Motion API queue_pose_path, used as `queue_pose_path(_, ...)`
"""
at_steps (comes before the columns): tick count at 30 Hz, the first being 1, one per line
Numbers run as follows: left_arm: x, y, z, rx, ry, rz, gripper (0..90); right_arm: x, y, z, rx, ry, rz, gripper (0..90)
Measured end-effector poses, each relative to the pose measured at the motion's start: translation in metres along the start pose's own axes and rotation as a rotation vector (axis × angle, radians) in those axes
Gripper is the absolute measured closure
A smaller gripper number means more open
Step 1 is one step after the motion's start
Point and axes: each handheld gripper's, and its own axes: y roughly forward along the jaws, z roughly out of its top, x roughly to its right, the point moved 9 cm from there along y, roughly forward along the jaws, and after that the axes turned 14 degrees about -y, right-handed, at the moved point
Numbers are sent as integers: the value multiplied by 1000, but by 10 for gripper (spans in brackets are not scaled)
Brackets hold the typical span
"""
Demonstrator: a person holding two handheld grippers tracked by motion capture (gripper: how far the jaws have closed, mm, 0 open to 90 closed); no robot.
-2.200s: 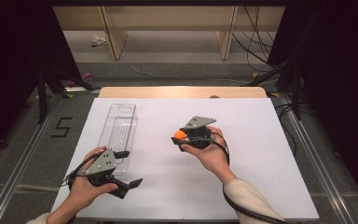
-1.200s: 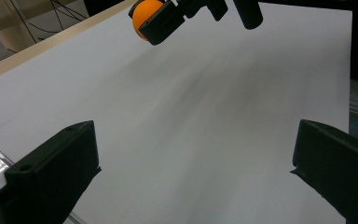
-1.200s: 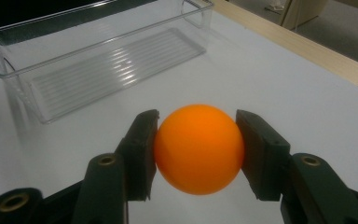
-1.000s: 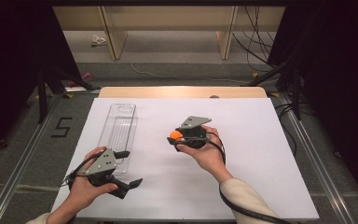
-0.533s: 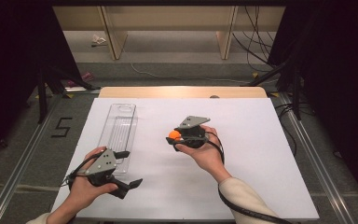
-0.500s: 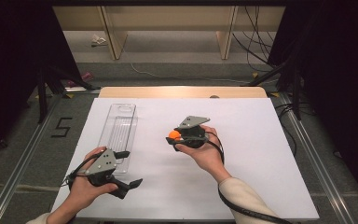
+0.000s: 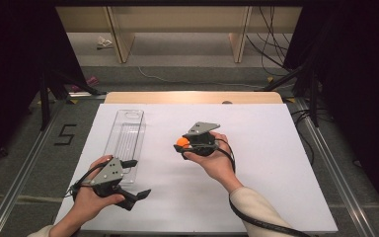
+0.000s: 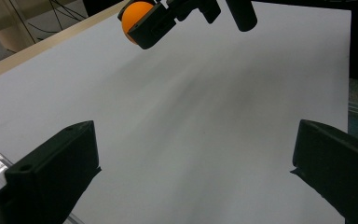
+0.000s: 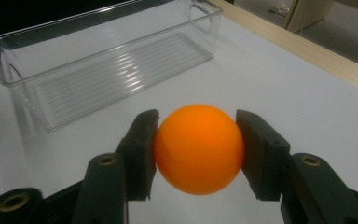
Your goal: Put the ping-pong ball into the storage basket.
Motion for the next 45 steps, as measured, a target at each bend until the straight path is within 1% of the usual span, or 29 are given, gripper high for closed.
queue_pose_path(25,0,0,0,0,1,-1,0,-3,5,7,10,-4,7,514)
queue_pose_path(45,1,0,0,-1,3,-4,0,-9,13,13,12,-8,27,515)
